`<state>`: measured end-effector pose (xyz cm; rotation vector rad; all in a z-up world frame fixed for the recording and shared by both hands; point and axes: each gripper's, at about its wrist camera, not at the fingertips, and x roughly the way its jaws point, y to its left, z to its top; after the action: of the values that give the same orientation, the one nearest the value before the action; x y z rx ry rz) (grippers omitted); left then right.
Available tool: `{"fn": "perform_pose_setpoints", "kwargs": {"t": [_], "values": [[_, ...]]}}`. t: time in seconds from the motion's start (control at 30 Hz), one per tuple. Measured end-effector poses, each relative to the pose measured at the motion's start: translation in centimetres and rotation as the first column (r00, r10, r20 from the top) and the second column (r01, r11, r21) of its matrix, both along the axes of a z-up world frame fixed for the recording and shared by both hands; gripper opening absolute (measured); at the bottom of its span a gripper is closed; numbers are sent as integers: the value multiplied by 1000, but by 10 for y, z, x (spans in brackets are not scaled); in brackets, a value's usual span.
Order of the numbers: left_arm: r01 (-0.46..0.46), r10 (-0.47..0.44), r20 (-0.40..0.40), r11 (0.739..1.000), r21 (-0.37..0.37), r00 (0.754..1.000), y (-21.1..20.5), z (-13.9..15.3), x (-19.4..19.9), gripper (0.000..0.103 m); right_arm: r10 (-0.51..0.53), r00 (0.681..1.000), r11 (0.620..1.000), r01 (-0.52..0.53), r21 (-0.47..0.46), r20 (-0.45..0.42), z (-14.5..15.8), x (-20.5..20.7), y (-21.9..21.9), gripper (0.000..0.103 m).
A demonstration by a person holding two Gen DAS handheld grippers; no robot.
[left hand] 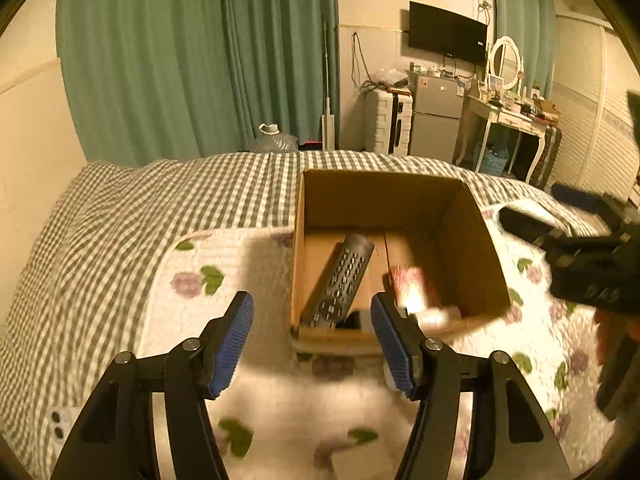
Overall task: Organize rigid objects
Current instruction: 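Grasp the white rectangular block with the left tool while the right tool grasps the white charger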
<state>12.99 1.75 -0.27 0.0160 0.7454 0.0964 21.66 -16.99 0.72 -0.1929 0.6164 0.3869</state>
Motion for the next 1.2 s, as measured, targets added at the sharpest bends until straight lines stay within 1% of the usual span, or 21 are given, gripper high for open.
{"fn": "perform_pose_setpoints", "kwargs": {"t": [0.1,0.2,0.27,0.33,0.4,0.5,0.63,0.77,0.9,1.0,1.03,1.1,1.13,1.2], "values": [[-14,14,-14,1000,0,1000,2,0,-20,67,-8,1000,1000,8,-3,11,12,-27,-10,103],[-29,29,-25,999,-17,999,3,-5,-38,67,-7,1000,1000,7,-23,-2,7,-53,-17,103],[-33,33,-31,999,-19,999,0,-10,-45,67,-14,1000,1000,14,-27,-27,-3,-67,-25,103],[-34,33,-45,999,-21,998,-4,-20,-53,67,-17,998,1000,16,-21,-53,-16,-81,-33,103],[-32,30,-62,999,-30,998,-8,-28,-56,67,-18,997,999,15,-35,-75,-32,-94,-39,103],[-29,26,-106,999,-30,994,-16,-52,-60,67,-12,994,999,9,-32,-108,-56,-106,-47,103],[-18,13,-191,1000,-22,981,-28,-95,-58,67,-20,986,999,14,-39,-165,-83,-102,-53,103],[15,-20,-268,1000,-22,963,-39,-128,-57,67,-19,982,999,14,-28,-190,-95,-96,-51,103],[62,-64,-304,998,-14,951,-48,-142,-54,67,-17,977,999,10,-35,-211,-106,-90,-48,103],[66,-59,-307,998,11,950,-51,-148,-51,66,-19,973,999,10,-43,-229,-113,-87,-45,103],[68,-61,-305,998,13,950,-52,-148,-50,64,-19,973,999,9,-46,-232,-115,-86,-44,103],[64,-60,-304,998,5,951,-50,-147,-50,62,-18,972,998,5,-55,-236,-118,-86,-42,103],[55,-53,-298,998,-1,953,-48,-145,-50,56,-16,971,998,2,-56,-237,-119,-86,-42,103],[48,-57,-292,998,-39,955,-43,-142,-52,56,-12,972,999,-1,-55,-235,-119,-87,-41,103]]}}
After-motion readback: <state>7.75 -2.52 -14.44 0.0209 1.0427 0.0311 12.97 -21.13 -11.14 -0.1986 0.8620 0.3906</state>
